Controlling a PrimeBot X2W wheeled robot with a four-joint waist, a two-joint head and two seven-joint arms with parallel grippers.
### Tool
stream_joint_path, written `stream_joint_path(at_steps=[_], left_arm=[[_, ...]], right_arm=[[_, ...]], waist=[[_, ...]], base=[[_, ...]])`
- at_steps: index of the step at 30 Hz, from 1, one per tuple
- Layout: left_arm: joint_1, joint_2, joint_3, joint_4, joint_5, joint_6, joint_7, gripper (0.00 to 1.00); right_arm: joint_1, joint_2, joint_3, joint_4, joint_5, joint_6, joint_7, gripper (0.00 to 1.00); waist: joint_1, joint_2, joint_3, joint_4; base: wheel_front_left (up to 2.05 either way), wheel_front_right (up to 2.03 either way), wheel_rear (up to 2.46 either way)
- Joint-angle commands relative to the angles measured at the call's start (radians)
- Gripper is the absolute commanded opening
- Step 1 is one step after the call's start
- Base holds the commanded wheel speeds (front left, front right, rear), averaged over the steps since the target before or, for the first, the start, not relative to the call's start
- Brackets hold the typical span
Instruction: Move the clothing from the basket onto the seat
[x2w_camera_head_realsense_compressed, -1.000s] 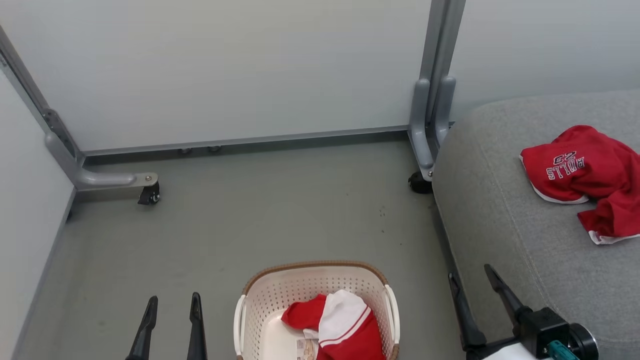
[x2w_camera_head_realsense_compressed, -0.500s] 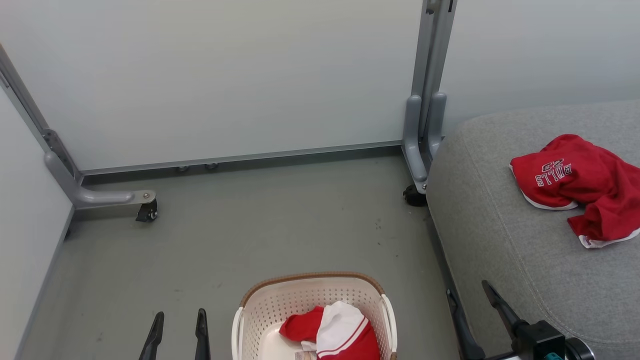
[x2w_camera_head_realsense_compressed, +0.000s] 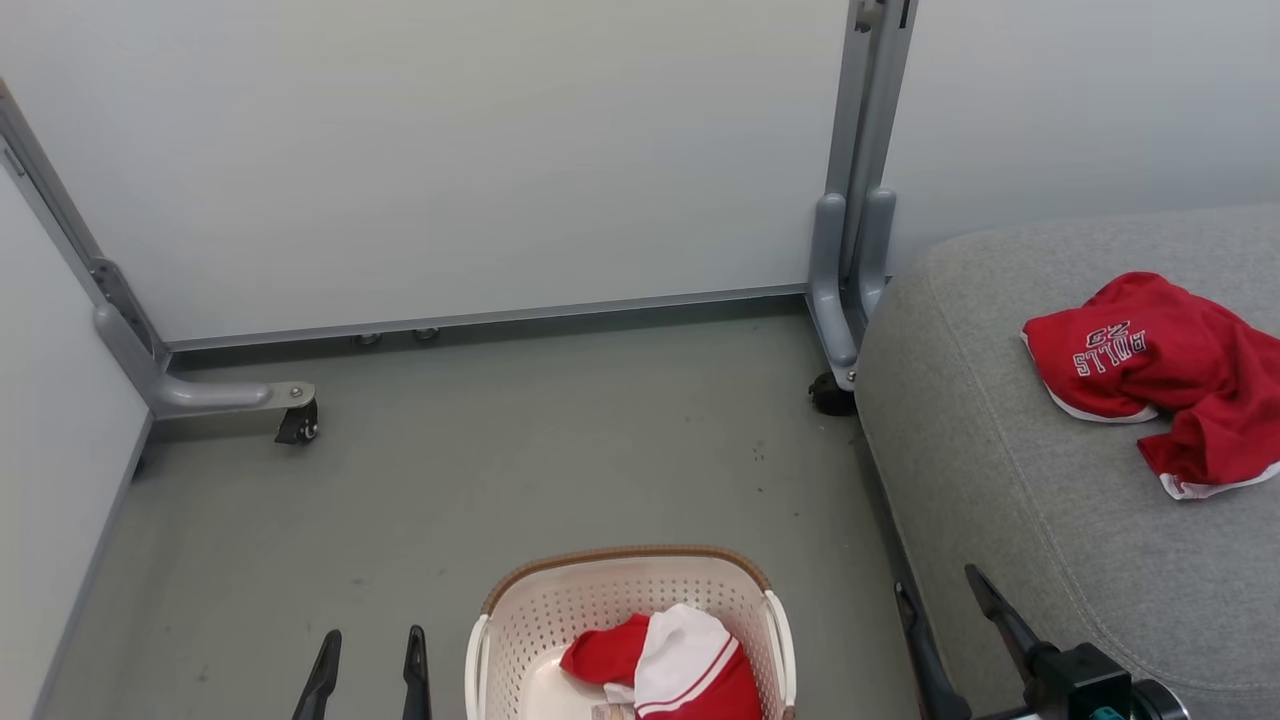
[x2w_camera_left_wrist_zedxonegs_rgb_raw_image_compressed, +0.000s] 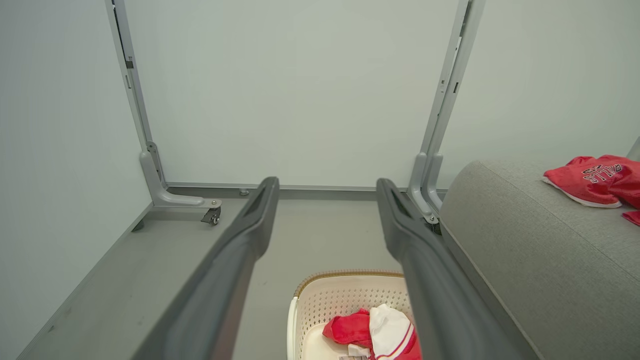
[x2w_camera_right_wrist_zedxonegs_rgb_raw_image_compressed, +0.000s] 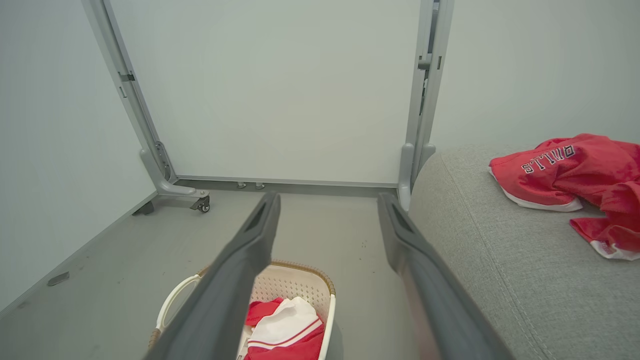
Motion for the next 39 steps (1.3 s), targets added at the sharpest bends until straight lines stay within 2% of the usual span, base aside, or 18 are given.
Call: stream_joint_path(at_steps=[1,10,17,21,27,33,39], left_arm=[[-0.003,0.000,-0.001,-0.002,0.005,0.000,0.000,1.00],[0.011,0.000,0.001,0.007,-0.003,-0.009,0.000,1.00],[-0.040,0.000,-0.021,0.042,-0.003,-0.030,0.000,1.00],[-0.082,0.000,-0.038,0.078,0.003,-0.042,0.000,1.00],[-0.221,0.001,-0.083,0.147,-0.017,-0.075,0.000,1.00],[-0.508,0.001,-0.211,0.317,-0.020,-0.100,0.000,1.00],[-0.783,0.009,-0.423,0.519,-0.122,-0.099,0.000,1.00]], right_arm=[[0.012,-0.004,-0.001,0.000,0.004,-0.001,-0.003,1.00],[-0.016,-0.004,0.019,0.013,-0.007,-0.001,-0.003,1.00],[-0.033,-0.004,0.017,0.009,-0.021,-0.001,-0.003,1.00],[-0.056,-0.004,0.003,0.001,-0.030,-0.001,-0.003,1.00],[-0.129,-0.004,-0.046,-0.036,-0.046,-0.001,-0.003,1.00],[-0.270,-0.004,-0.107,-0.092,-0.089,-0.001,-0.003,1.00],[-0.368,-0.010,-0.147,-0.116,-0.118,-0.001,-0.003,1.00]], waist=[[0.0001,-0.0001,0.002,0.000],[0.0001,-0.0001,0.022,-0.011],[0.0001,-0.0001,0.085,-0.014],[0.0001,-0.0001,0.144,-0.013],[0.0001,-0.0001,0.308,0.013],[0.0001,-0.0001,0.546,0.068],[0.0001,-0.0001,0.704,0.096]], base=[[0.00,0.00,0.00],[0.00,0.00,0.00],[0.00,0.00,0.00],[0.00,0.00,0.00],[0.00,0.00,0.00],[0.00,0.00,0.00],[0.00,0.00,0.00]])
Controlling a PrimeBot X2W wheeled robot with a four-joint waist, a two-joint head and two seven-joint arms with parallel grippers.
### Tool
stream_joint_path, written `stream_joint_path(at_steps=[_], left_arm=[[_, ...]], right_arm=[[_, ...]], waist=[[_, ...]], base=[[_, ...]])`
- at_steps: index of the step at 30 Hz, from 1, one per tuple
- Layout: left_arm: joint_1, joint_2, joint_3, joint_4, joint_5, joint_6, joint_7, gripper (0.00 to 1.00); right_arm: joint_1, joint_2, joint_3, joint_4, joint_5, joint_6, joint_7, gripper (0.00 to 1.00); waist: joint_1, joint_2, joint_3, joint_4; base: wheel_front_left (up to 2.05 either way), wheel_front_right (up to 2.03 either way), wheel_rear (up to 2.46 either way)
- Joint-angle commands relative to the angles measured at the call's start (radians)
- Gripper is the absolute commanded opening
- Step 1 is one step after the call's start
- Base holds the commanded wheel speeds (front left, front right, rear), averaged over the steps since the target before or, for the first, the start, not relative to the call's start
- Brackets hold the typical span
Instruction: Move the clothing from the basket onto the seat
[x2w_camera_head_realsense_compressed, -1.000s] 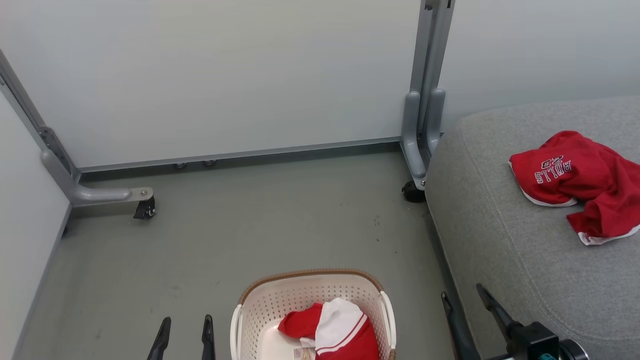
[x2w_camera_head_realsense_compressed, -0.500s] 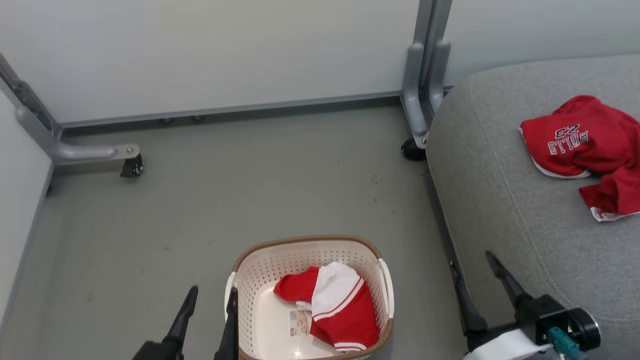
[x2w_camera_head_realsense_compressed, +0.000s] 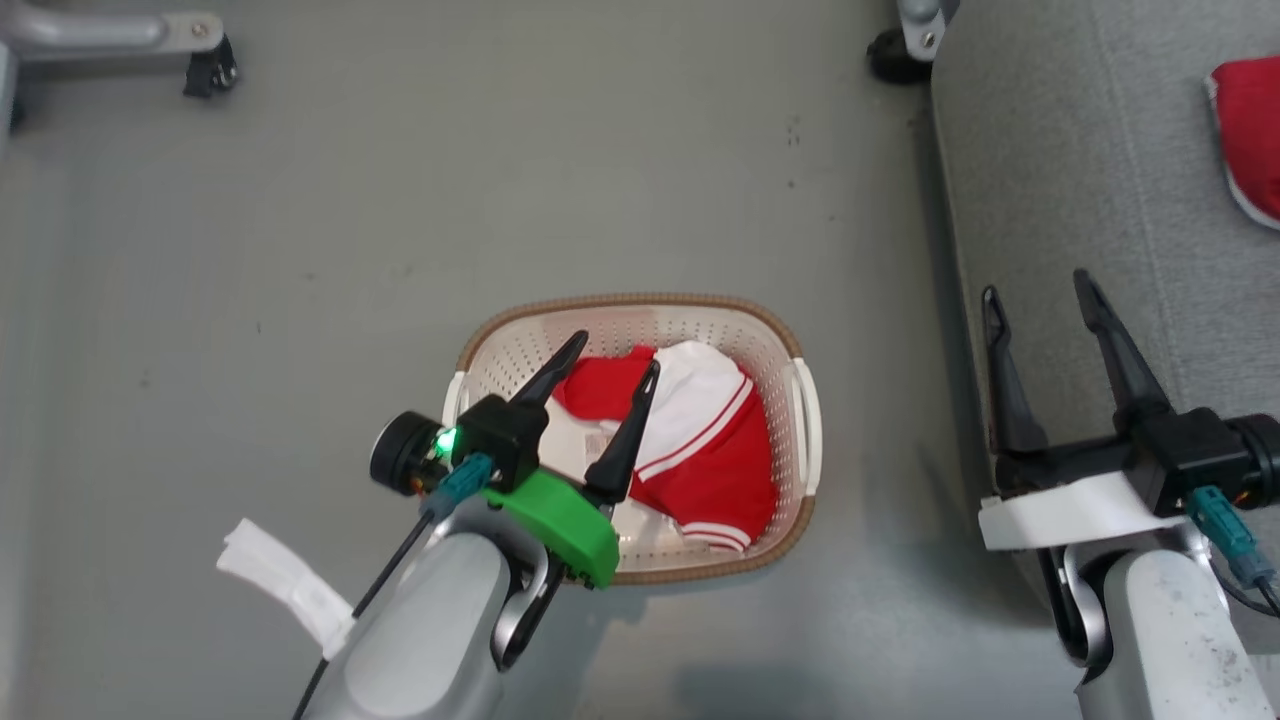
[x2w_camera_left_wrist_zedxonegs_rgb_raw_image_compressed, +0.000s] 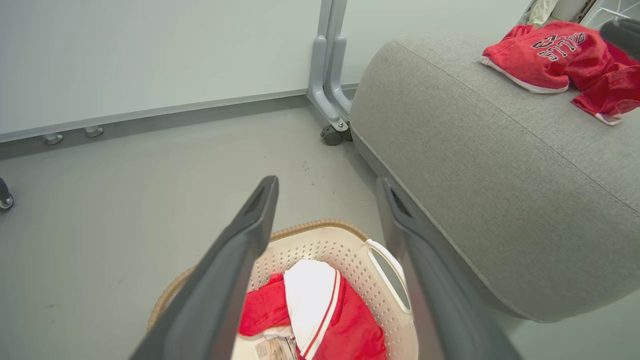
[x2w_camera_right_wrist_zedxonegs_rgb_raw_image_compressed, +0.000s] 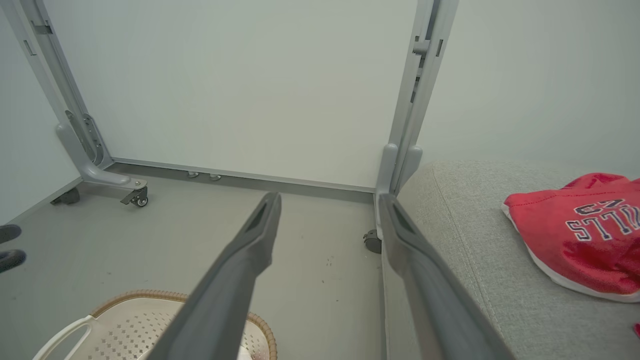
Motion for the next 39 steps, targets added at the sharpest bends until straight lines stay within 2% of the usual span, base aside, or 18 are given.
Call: stream_joint_path(at_steps=[1,4,7,13,21,25,39], left_arm=[[-0.065,0.006,-0.029,0.045,-0.037,-0.002,0.000,1.00],[-0.182,0.004,-0.133,0.177,-0.129,-0.003,0.027,1.00],[-0.279,0.003,-0.231,0.281,-0.226,-0.003,0.097,1.00],[-0.416,0.038,-0.363,0.397,-0.397,-0.003,0.228,1.00],[-0.519,0.098,-0.434,0.501,-0.540,-0.001,0.303,1.00],[-0.549,0.125,-0.468,0.512,-0.580,-0.001,0.300,1.00],[-0.610,0.173,-0.589,0.522,-0.678,-0.002,0.304,1.00]], right_arm=[[-0.036,-0.008,-0.005,-0.012,-0.010,-0.001,-0.003,1.00],[-0.074,-0.012,-0.009,-0.028,-0.017,-0.001,-0.003,1.00],[-0.113,-0.010,-0.009,-0.050,-0.021,-0.001,-0.003,1.00],[-0.169,-0.004,0.034,-0.096,-0.040,-0.001,-0.003,1.00],[-0.206,0.001,0.076,-0.129,0.000,-0.001,-0.003,1.00],[-0.218,0.001,0.081,-0.140,0.035,-0.001,-0.003,1.00],[-0.241,0.001,0.097,-0.147,0.097,-0.001,-0.003,1.00]], waist=[[-0.0001,0.0000,0.217,0.059],[-0.0001,0.0000,0.283,0.043],[-0.0001,0.0000,0.348,0.016],[-0.0001,0.0000,0.460,-0.053],[-0.0001,0.0000,0.547,-0.139],[-0.0001,0.0000,0.579,-0.170],[-0.0001,0.0000,0.644,-0.222]], base=[[0.00,0.00,0.00],[0.00,0.00,0.00],[0.00,0.00,0.00],[0.00,0.00,0.00],[0.00,0.00,0.00],[0.00,0.00,0.00],[0.00,0.00,0.00]])
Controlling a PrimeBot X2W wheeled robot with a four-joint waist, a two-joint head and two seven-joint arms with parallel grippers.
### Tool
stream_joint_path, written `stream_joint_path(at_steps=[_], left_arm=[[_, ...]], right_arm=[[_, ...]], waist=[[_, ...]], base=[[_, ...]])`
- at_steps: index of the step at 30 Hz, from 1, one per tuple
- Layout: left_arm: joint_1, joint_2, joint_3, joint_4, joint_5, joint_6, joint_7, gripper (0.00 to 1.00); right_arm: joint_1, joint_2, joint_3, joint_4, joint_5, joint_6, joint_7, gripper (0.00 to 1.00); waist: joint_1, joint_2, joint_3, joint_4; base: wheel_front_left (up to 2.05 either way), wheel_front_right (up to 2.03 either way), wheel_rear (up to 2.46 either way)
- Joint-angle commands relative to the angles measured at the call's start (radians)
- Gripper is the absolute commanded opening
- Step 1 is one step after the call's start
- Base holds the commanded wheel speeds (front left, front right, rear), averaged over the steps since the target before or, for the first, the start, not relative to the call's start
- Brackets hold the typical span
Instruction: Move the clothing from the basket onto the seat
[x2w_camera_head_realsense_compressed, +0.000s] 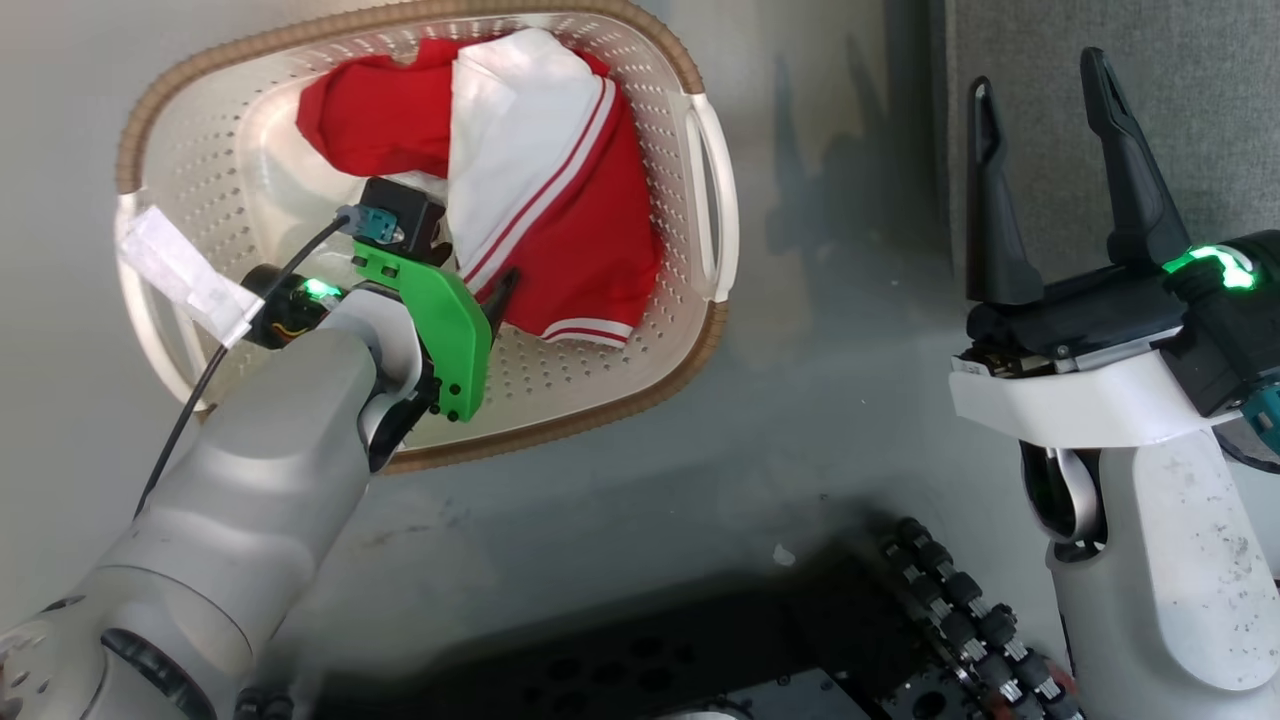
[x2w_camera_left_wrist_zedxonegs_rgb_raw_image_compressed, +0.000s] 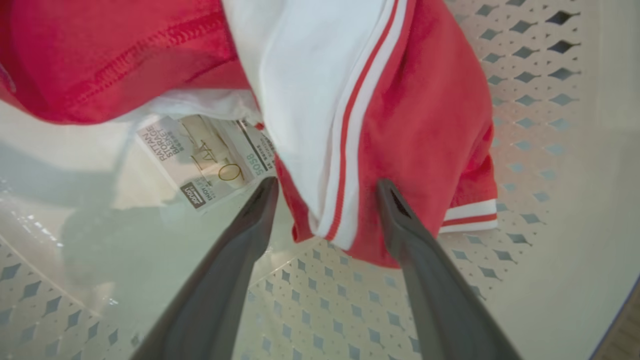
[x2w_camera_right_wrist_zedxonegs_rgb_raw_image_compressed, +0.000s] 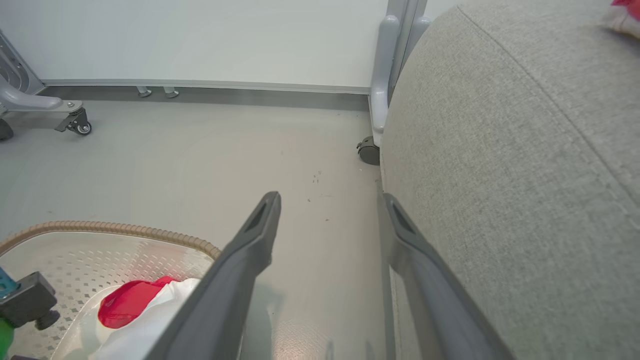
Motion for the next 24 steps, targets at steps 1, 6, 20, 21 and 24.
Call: stream_joint_path(at_steps=[1,6,20,21,24], left_arm=[[-0.021,0.014,-0.007,0.002,-0.012,0.000,0.000,1.00],[-0.038,0.012,-0.039,-0.010,-0.051,0.000,-0.006,1.00],[-0.038,0.024,-0.151,-0.109,-0.018,0.000,-0.165,0.00],[-0.036,0.019,-0.154,-0.094,0.020,0.000,-0.199,0.00],[-0.006,-0.014,-0.159,-0.056,0.115,0.000,-0.264,0.00]], right_arm=[[-0.010,0.000,0.001,-0.004,0.007,-0.001,-0.003,1.00],[-0.014,0.000,0.006,-0.005,0.017,-0.001,-0.003,1.00],[-0.018,-0.001,0.021,0.031,0.025,-0.001,-0.003,1.00],[-0.012,-0.001,0.022,0.036,0.023,-0.001,-0.003,1.00],[0.014,-0.002,0.020,0.052,0.021,-0.001,-0.003,1.00]], waist=[[-0.0001,0.0000,0.021,-0.020],[-0.0001,0.0000,0.036,-0.032],[-0.0001,0.0000,-0.065,-0.011],[-0.0001,0.0000,-0.093,-0.002],[-0.0001,0.0000,-0.173,0.027]], base=[[0.00,0.00,0.00],[0.00,0.00,0.00],[0.00,0.00,0.00],[0.00,0.00,0.00],[0.00,0.00,0.00]])
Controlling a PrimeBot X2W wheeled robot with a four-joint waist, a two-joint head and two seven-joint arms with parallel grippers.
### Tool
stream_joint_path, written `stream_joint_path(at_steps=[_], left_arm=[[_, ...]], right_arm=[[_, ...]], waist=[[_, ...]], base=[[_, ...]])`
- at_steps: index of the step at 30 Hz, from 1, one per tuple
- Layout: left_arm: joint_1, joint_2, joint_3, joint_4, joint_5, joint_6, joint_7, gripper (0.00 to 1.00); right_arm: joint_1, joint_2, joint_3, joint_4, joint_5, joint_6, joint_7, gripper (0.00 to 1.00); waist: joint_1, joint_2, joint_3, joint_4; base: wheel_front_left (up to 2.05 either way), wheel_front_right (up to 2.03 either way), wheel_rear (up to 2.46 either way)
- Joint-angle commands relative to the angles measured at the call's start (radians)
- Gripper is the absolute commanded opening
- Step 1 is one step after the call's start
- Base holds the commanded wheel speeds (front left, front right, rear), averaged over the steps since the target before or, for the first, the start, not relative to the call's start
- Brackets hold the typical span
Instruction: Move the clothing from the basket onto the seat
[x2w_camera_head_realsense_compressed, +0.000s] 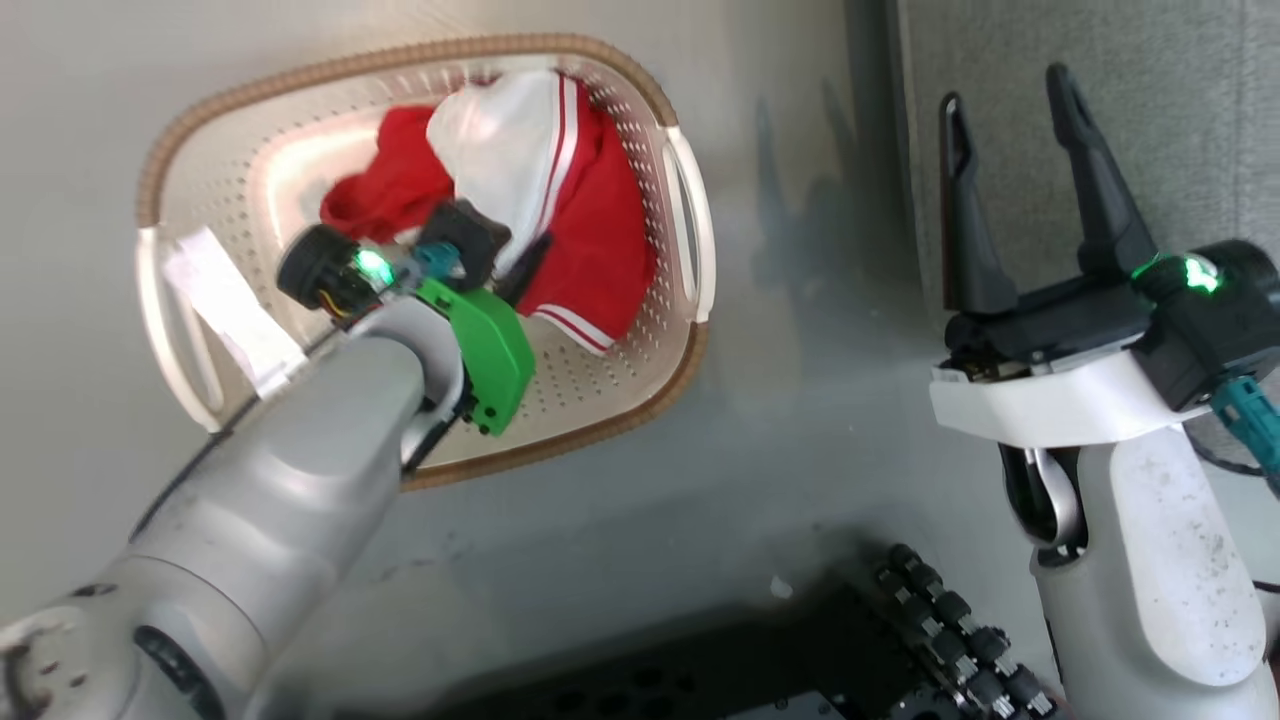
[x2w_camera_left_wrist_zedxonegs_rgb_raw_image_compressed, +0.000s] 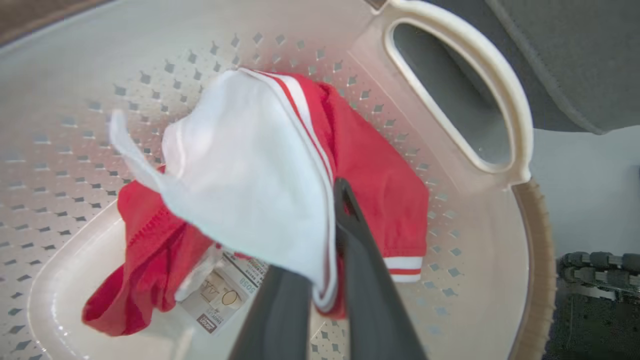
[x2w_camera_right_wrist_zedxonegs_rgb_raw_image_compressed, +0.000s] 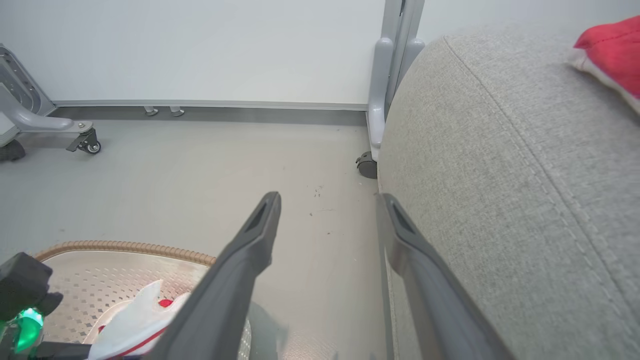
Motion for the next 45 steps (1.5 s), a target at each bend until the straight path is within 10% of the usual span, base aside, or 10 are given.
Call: stream_joint_path(at_steps=[1,19,45], left_arm=[[0.036,-0.028,-0.004,0.015,0.026,0.000,-0.023,0.00],[0.486,0.004,0.403,-0.380,0.332,0.165,-0.048,0.00],[0.669,-0.102,0.553,-0.638,0.516,0.110,-0.048,0.00]], right_arm=[[0.026,-0.003,-0.006,0.012,0.004,-0.001,-0.003,1.00],[0.301,-0.003,0.047,0.170,0.018,-0.001,-0.003,1.00],[0.475,-0.003,0.211,0.248,-0.063,-0.001,-0.003,1.00]], waist=[[-0.0001,0.0000,-0.132,0.057],[-0.0001,0.0000,-0.744,0.136],[-0.0001,0.0000,-1.006,0.177]], base=[[0.00,0.00,0.00],[0.00,0.00,0.00],[0.00,0.00,0.00]])
